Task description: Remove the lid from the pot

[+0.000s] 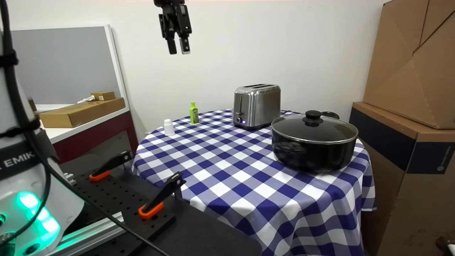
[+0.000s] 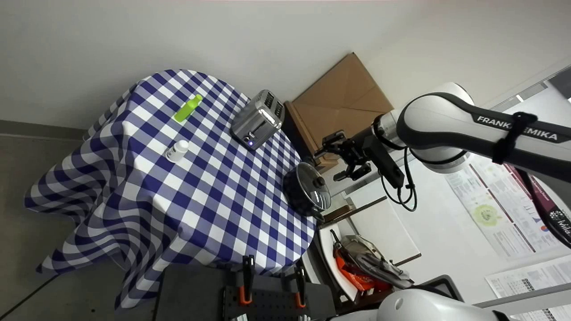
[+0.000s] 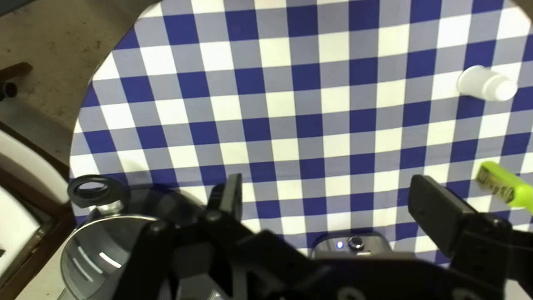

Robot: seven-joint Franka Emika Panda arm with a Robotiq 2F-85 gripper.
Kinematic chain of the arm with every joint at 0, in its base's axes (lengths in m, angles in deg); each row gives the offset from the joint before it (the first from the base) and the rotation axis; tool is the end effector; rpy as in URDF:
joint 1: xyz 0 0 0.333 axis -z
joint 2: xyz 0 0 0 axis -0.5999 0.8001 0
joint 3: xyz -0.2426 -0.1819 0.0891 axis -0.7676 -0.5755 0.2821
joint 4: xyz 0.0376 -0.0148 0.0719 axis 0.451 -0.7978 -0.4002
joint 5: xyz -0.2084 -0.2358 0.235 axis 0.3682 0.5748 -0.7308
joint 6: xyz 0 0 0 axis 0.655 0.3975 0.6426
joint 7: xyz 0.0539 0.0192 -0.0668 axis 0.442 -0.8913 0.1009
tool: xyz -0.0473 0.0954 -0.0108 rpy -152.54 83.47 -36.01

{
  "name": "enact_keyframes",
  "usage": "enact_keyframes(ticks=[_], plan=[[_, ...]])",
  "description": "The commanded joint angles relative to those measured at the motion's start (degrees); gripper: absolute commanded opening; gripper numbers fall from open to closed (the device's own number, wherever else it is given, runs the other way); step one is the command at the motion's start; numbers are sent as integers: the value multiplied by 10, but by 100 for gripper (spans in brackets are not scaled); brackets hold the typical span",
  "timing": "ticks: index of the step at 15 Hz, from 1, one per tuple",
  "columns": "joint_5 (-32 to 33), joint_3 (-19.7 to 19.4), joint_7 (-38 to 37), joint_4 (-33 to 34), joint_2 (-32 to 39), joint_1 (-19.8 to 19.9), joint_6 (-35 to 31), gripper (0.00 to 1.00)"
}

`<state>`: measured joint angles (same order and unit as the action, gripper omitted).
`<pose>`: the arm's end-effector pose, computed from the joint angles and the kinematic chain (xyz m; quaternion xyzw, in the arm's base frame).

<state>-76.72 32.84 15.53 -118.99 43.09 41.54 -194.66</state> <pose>0.3753 0.0221 0.4056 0.9820 -0.1804 0.0552 0.0044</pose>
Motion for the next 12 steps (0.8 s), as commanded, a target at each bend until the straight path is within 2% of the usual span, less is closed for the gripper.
enact_keyframes(ticks=[1, 6, 9, 12], plan=[[50, -21, -20, 43, 89, 52, -66, 100], [75, -62, -60, 120, 221, 100, -179, 100], [59, -95, -75, 175, 307, 98, -249, 100], [44, -131, -79, 232, 383, 85, -271, 100]])
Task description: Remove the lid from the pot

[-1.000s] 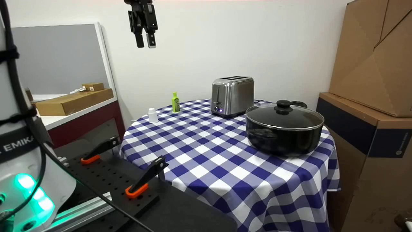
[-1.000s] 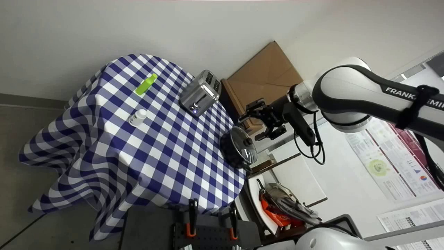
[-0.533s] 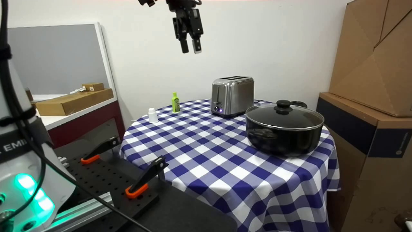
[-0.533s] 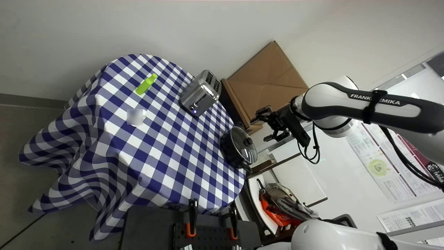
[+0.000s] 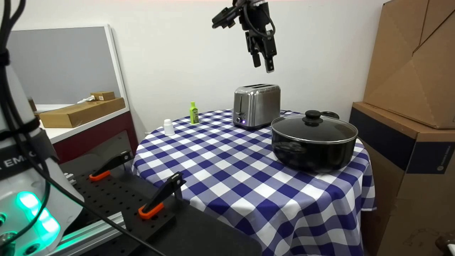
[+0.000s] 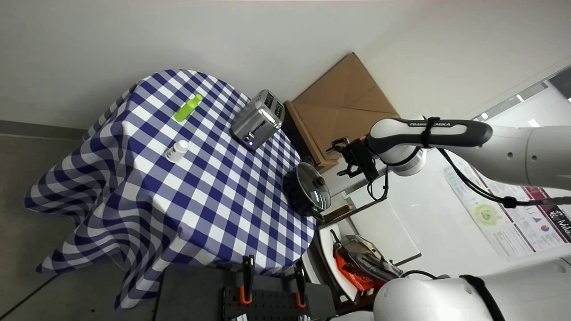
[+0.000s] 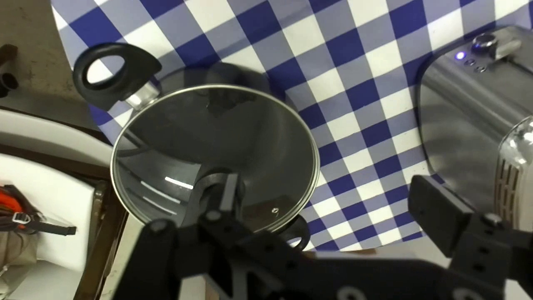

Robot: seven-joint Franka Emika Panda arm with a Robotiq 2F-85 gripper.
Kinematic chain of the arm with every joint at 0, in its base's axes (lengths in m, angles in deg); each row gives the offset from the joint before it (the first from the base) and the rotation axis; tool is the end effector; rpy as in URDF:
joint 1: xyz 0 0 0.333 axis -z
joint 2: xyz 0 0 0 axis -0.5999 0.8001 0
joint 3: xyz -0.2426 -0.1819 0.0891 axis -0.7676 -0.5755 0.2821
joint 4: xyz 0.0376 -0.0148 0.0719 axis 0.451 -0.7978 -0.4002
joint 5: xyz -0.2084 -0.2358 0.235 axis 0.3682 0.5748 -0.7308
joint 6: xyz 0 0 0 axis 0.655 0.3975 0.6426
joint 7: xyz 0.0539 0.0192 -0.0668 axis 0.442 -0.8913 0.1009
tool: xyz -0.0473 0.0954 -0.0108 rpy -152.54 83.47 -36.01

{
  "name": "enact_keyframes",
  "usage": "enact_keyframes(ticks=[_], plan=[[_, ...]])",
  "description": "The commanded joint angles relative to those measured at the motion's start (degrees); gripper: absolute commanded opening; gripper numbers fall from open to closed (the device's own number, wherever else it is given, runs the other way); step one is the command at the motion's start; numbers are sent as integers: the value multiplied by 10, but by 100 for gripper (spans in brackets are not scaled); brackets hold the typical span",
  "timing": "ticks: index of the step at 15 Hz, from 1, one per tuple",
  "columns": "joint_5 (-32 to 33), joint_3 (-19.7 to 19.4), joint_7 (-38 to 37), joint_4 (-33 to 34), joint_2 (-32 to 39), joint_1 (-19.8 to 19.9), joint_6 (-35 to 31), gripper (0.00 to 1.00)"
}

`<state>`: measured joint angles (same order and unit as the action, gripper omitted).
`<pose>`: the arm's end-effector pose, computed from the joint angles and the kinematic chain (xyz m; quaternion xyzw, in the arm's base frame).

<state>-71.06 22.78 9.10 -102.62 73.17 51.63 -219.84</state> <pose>0.4968 -0.1469 0.3491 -0.9209 0.3577 -0.1548 0.0021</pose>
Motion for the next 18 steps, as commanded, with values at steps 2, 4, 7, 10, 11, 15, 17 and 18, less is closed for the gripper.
enact_keyframes(ticks=[2, 4, 7, 10, 11, 15, 17, 18], plan=[[-45, -49, 0, 107, 124, -21, -15, 100], [-81, -63, 12, 148, 162, -19, -3, 100], [-116, -79, 14, 202, 208, -16, 9, 100], [-121, -97, 7, 244, 246, -18, 28, 100], [-120, -102, 6, 254, 255, -18, 36, 100], [-121, -114, 3, 295, 291, -14, 68, 100], [-123, -116, 3, 312, 307, -12, 85, 100], [-124, -117, 4, 320, 314, -11, 92, 100]])
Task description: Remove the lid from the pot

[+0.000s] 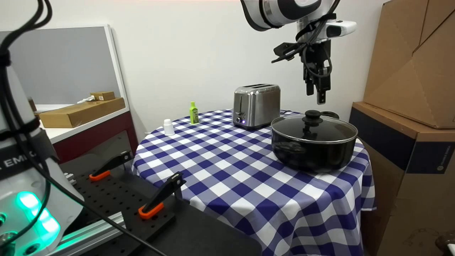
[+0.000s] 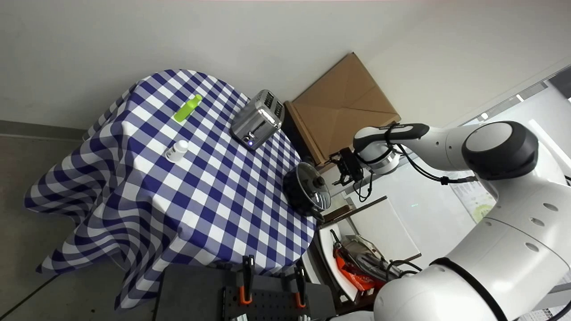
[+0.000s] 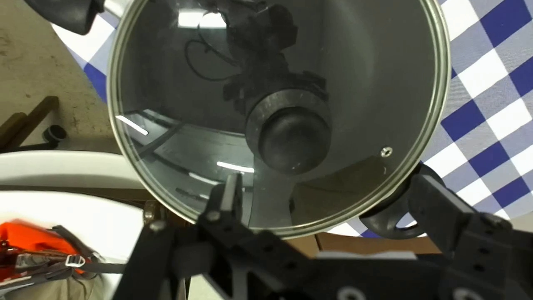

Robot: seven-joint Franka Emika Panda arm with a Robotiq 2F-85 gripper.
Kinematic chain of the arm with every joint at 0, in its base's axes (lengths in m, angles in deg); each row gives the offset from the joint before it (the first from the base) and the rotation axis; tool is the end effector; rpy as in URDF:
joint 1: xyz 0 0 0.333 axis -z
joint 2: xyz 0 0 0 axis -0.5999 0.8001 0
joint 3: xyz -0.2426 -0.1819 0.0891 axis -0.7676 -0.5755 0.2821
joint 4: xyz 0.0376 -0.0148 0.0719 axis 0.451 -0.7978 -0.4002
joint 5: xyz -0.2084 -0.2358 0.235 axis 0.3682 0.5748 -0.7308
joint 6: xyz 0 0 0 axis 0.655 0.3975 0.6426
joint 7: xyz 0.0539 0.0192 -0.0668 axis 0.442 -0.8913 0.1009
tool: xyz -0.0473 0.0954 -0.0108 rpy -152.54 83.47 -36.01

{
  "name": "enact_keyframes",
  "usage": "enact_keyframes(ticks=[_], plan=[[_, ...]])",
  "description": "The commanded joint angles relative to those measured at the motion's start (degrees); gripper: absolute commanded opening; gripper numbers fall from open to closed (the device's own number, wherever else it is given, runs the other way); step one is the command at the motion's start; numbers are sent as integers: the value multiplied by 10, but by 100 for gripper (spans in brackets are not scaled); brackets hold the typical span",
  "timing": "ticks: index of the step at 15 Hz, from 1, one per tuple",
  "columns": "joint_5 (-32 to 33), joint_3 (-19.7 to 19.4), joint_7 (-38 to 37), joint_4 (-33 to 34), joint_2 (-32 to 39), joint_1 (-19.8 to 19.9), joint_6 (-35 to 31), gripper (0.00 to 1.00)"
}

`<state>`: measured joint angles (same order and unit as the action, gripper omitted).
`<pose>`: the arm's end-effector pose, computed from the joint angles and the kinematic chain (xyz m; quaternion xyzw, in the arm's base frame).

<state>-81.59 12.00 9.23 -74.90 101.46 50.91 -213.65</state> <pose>0.5811 -0.2853 0.2641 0.8661 -0.4890 0.1034 0.0076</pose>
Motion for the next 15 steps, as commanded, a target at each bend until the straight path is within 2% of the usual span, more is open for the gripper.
enact_keyframes(ticks=[1, 14, 15], plan=[[-19, -9, 2, 49, 37, -4, 36, 100], [-25, 2, 11, 106, 88, -3, 97, 100], [-25, 2, 12, 109, 88, -3, 100, 85]])
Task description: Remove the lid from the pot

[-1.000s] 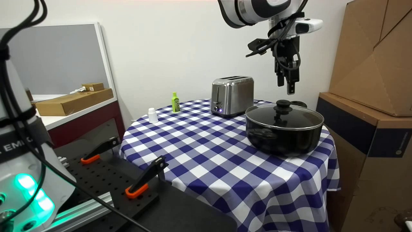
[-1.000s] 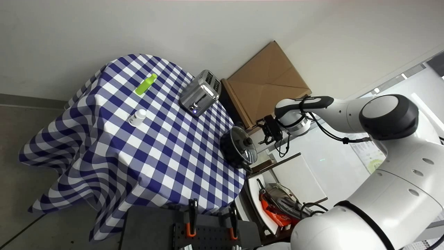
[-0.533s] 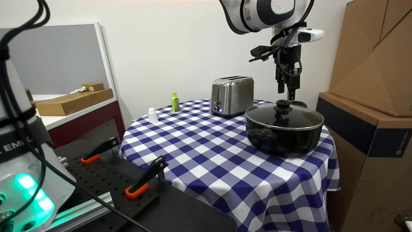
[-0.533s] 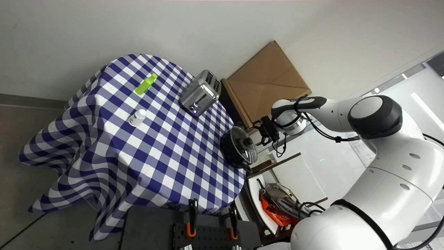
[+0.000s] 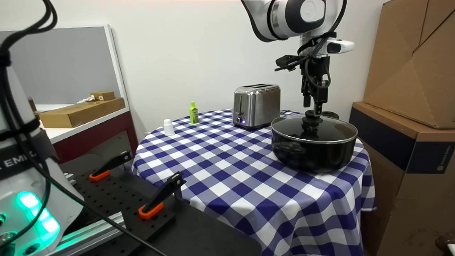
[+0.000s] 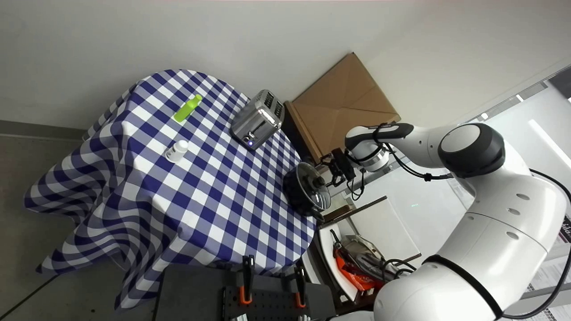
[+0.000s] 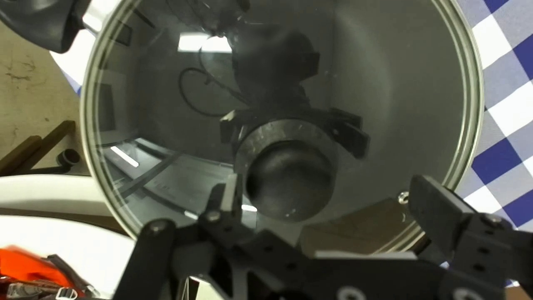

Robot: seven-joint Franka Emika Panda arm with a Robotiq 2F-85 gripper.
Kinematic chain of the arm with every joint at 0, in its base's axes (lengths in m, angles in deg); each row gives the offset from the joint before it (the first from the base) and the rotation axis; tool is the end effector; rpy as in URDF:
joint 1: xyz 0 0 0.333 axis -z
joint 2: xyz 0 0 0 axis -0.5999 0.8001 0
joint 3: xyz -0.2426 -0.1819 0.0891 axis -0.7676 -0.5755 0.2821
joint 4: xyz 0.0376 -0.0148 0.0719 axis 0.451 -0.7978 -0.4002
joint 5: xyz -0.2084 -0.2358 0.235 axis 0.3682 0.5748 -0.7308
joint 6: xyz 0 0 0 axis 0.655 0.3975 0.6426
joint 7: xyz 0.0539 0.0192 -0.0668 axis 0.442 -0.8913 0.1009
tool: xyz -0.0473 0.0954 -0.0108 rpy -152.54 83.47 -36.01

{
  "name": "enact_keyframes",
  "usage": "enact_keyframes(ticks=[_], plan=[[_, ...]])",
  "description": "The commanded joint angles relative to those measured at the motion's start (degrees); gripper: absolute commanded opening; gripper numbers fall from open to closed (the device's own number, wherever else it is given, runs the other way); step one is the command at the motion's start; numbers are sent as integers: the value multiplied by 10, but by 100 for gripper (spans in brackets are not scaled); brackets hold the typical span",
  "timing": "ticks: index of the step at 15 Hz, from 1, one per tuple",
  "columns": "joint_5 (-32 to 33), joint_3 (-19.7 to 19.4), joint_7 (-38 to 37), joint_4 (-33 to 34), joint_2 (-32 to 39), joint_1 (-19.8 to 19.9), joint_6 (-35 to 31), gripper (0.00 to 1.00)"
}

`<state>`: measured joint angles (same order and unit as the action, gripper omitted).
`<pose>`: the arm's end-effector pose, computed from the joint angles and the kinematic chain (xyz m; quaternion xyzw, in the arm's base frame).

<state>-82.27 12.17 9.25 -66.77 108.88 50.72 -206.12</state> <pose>0.6048 -0.2856 0.2268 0.8731 -0.4852 0.0457 0.0123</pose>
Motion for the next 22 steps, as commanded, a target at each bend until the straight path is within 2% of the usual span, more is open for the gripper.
enact_keyframes(ticks=[1, 7, 8, 15, 19, 22], plan=[[-17, 0, 10, 29, 15, -2, 26, 74], [-15, -10, 6, 31, 16, 1, 28, 28], [-14, -8, 8, 29, 14, 0, 29, 25], [0, -13, 12, -5, -51, -16, 74, 25], [22, -16, 26, -56, -144, -33, 80, 25], [44, -1, 49, -103, -210, -57, 86, 25]])
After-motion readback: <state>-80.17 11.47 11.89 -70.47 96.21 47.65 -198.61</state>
